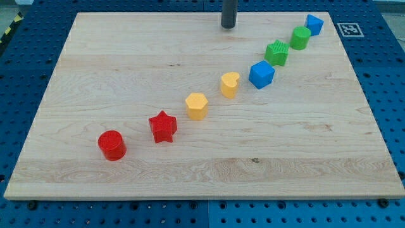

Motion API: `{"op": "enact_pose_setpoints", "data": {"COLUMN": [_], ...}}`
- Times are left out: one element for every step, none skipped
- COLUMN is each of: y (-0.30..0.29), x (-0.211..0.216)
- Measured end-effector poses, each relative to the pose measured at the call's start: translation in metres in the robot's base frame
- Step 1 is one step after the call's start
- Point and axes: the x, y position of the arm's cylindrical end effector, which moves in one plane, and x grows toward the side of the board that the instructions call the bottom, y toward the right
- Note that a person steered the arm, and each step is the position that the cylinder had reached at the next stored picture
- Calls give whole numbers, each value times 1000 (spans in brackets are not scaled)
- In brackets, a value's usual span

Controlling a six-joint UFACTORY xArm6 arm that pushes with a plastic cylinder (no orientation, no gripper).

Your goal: Point at the blue triangle

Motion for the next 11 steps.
{"op": "enact_pose_setpoints", "data": {"y": [12, 67, 107, 144, 215, 241, 241, 241, 237, 225, 204], "x": [-5, -32, -44, -44, -44, -24, -11, 11, 13, 13, 14]}}
